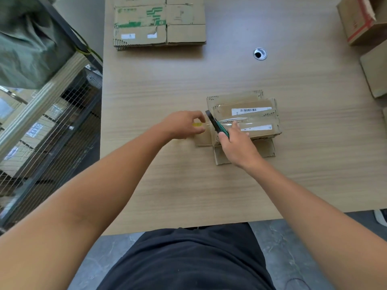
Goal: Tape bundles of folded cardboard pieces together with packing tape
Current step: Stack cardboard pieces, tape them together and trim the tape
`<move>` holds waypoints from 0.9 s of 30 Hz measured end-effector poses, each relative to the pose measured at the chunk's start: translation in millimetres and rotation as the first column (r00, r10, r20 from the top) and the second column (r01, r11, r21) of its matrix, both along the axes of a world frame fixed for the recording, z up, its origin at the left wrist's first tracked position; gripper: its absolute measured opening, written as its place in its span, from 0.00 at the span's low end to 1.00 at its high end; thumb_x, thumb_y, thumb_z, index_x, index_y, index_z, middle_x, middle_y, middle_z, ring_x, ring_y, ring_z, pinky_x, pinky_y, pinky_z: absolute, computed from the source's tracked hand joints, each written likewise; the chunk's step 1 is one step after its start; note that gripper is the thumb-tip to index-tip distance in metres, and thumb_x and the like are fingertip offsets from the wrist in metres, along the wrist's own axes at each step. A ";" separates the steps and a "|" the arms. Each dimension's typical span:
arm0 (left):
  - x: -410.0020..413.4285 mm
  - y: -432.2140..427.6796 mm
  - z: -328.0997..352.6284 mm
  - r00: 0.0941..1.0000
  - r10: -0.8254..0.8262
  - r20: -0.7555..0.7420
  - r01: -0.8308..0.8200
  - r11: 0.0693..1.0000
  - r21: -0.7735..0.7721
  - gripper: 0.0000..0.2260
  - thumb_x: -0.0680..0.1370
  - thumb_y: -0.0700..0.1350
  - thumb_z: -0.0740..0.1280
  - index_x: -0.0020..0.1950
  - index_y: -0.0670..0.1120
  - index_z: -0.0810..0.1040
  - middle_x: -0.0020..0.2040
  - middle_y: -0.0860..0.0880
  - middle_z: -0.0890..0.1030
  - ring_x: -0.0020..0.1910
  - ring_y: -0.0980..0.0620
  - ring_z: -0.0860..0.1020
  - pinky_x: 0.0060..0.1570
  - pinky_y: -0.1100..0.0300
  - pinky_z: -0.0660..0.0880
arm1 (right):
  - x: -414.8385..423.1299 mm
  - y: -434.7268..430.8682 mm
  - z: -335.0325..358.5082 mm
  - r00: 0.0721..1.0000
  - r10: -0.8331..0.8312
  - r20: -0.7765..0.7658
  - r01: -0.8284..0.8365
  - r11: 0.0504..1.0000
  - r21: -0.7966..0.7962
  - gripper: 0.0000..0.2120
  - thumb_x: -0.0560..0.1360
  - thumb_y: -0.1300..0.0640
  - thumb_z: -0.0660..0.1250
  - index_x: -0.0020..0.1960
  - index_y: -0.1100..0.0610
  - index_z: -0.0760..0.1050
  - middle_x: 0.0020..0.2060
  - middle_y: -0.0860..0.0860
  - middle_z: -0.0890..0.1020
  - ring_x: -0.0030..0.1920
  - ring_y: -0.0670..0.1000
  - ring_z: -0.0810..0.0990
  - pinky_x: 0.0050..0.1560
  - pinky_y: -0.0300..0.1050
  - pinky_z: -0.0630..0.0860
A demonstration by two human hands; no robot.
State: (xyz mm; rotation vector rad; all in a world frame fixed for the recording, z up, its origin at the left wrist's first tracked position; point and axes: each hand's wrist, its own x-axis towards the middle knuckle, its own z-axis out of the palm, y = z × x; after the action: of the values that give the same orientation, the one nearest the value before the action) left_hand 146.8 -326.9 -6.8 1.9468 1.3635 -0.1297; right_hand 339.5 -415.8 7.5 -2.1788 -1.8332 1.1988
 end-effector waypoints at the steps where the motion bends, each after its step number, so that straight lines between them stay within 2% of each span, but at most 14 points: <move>1: 2.5 0.7 0.3 0.999 -0.006 -0.035 0.006 1.000 0.010 0.12 0.78 0.58 0.67 0.60 0.57 0.77 0.48 0.51 0.82 0.35 0.54 0.81 0.51 0.55 0.78 | 1.1 0.7 1.2 1.000 0.010 0.007 -0.010 1.000 -0.008 0.24 0.86 0.48 0.51 0.74 0.63 0.67 0.81 0.64 0.52 0.82 0.58 0.49 0.80 0.63 0.43; 4: 5.0 5.6 -0.4 0.980 -0.005 -0.199 0.021 0.996 0.083 0.12 0.79 0.55 0.66 0.61 0.56 0.78 0.57 0.47 0.81 0.52 0.46 0.81 0.55 0.53 0.76 | 1.9 2.2 3.9 1.000 0.011 0.017 -0.011 1.000 -0.016 0.23 0.86 0.50 0.51 0.72 0.63 0.69 0.81 0.64 0.51 0.82 0.62 0.49 0.80 0.62 0.45; 5: 2.8 5.3 -0.1 0.975 0.006 -0.221 0.013 0.997 0.082 0.12 0.79 0.55 0.67 0.60 0.55 0.79 0.59 0.48 0.81 0.53 0.46 0.80 0.53 0.54 0.75 | 1.4 2.0 3.8 1.000 0.012 0.023 -0.011 1.000 -0.024 0.22 0.86 0.50 0.51 0.71 0.64 0.69 0.81 0.64 0.51 0.81 0.63 0.48 0.80 0.63 0.45; 6: -0.5 3.3 0.1 0.980 0.019 -0.199 -0.008 0.998 0.058 0.10 0.78 0.55 0.68 0.58 0.54 0.80 0.59 0.49 0.82 0.48 0.48 0.80 0.49 0.57 0.75 | 0.5 1.7 3.1 0.999 0.026 0.040 -0.025 0.999 -0.035 0.23 0.86 0.50 0.51 0.71 0.64 0.70 0.81 0.65 0.50 0.81 0.63 0.47 0.80 0.63 0.44; 8: -7.4 -0.4 -2.0 0.995 0.055 -0.087 -0.058 0.998 -0.028 0.08 0.78 0.56 0.69 0.53 0.53 0.80 0.56 0.53 0.82 0.33 0.52 0.80 0.38 0.61 0.72 | -2.7 2.2 -0.2 0.994 0.070 0.084 -0.066 0.997 -0.049 0.23 0.86 0.49 0.51 0.68 0.65 0.72 0.81 0.65 0.48 0.82 0.62 0.45 0.79 0.64 0.41; 10: -8.8 -6.2 -3.1 0.996 0.081 -0.026 -0.082 0.995 -0.062 0.08 0.79 0.55 0.68 0.52 0.53 0.79 0.56 0.54 0.82 0.28 0.53 0.79 0.37 0.61 0.71 | -7.2 1.1 -3.1 0.989 0.088 0.116 -0.082 0.995 -0.055 0.24 0.86 0.48 0.50 0.68 0.64 0.74 0.81 0.65 0.46 0.82 0.61 0.43 0.79 0.64 0.40; 11: -6.9 -8.2 -4.5 0.996 0.087 -0.036 -0.088 0.996 -0.029 0.08 0.79 0.55 0.68 0.53 0.52 0.80 0.56 0.53 0.82 0.30 0.53 0.79 0.40 0.60 0.72 | -9.5 0.4 -4.2 0.987 0.092 0.128 -0.086 0.995 -0.055 0.24 0.86 0.48 0.50 0.69 0.62 0.74 0.81 0.65 0.45 0.82 0.61 0.42 0.79 0.65 0.40; 13: -0.3 -10.5 -8.8 0.990 0.118 -0.072 -0.114 0.992 0.056 0.09 0.79 0.54 0.69 0.53 0.50 0.81 0.55 0.50 0.83 0.43 0.49 0.81 0.47 0.57 0.75 | -13.0 -0.7 -5.6 0.983 0.097 0.158 -0.088 0.994 -0.060 0.24 0.85 0.48 0.50 0.71 0.60 0.72 0.81 0.64 0.44 0.82 0.60 0.40 0.79 0.66 0.40; 15: 5.4 -13.3 -10.7 0.984 0.164 -0.077 -0.154 0.981 0.114 0.08 0.79 0.53 0.69 0.52 0.50 0.81 0.53 0.49 0.82 0.51 0.46 0.80 0.47 0.55 0.75 | -17.2 2.0 -6.7 0.971 0.112 0.210 -0.094 0.991 -0.093 0.25 0.85 0.47 0.49 0.74 0.61 0.70 0.81 0.64 0.43 0.82 0.60 0.40 0.78 0.67 0.41; 18: 10.0 -21.1 -12.0 0.987 0.137 -0.089 -0.117 0.973 0.198 0.07 0.80 0.52 0.66 0.54 0.51 0.80 0.56 0.49 0.79 0.53 0.46 0.79 0.43 0.56 0.70 | -26.7 7.6 -9.0 0.941 0.146 0.304 -0.098 0.981 -0.168 0.26 0.84 0.48 0.51 0.73 0.64 0.70 0.81 0.63 0.41 0.82 0.60 0.40 0.78 0.69 0.44; 21: 5.3 -22.3 -4.4 0.985 0.173 -0.008 -0.164 0.947 0.275 0.07 0.81 0.50 0.64 0.53 0.49 0.79 0.55 0.48 0.78 0.53 0.43 0.78 0.45 0.54 0.72 | -28.5 2.2 -14.7 0.897 0.232 0.376 -0.157 0.963 -0.218 0.27 0.84 0.48 0.53 0.74 0.67 0.68 0.80 0.64 0.36 0.81 0.62 0.35 0.77 0.70 0.41; 24: -17.2 -6.0 8.3 0.963 0.251 0.098 -0.269 0.871 0.411 0.05 0.81 0.50 0.64 0.52 0.49 0.76 0.55 0.48 0.79 0.50 0.42 0.79 0.46 0.52 0.72 | -15.7 -11.2 -22.8 0.911 0.255 0.325 -0.224 0.966 -0.129 0.26 0.83 0.44 0.55 0.62 0.63 0.79 0.80 0.64 0.36 0.80 0.63 0.32 0.77 0.71 0.37; 25: -25.9 1.0 10.5 0.970 0.222 0.100 -0.243 0.856 0.457 0.06 0.80 0.51 0.65 0.53 0.50 0.75 0.56 0.49 0.79 0.50 0.42 0.79 0.47 0.51 0.73 | -9.4 -14.8 -25.6 0.925 0.248 0.288 -0.239 0.969 -0.069 0.27 0.82 0.41 0.56 0.62 0.63 0.79 0.80 0.64 0.37 0.80 0.62 0.32 0.77 0.70 0.35; 27: -38.0 14.9 11.6 0.992 0.116 0.043 -0.122 0.855 0.505 0.10 0.80 0.56 0.65 0.53 0.50 0.73 0.61 0.51 0.78 0.51 0.42 0.80 0.49 0.50 0.72 | 0.4 -21.2 -30.8 0.960 0.206 0.190 -0.222 0.973 0.065 0.33 0.81 0.37 0.58 0.69 0.65 0.73 0.81 0.63 0.42 0.81 0.59 0.35 0.76 0.65 0.34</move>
State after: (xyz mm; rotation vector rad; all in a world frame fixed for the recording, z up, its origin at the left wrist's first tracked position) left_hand 108.8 -312.0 4.8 2.2692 1.6255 0.3358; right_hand 339.9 -437.0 -23.2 -2.1523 -2.1986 0.9562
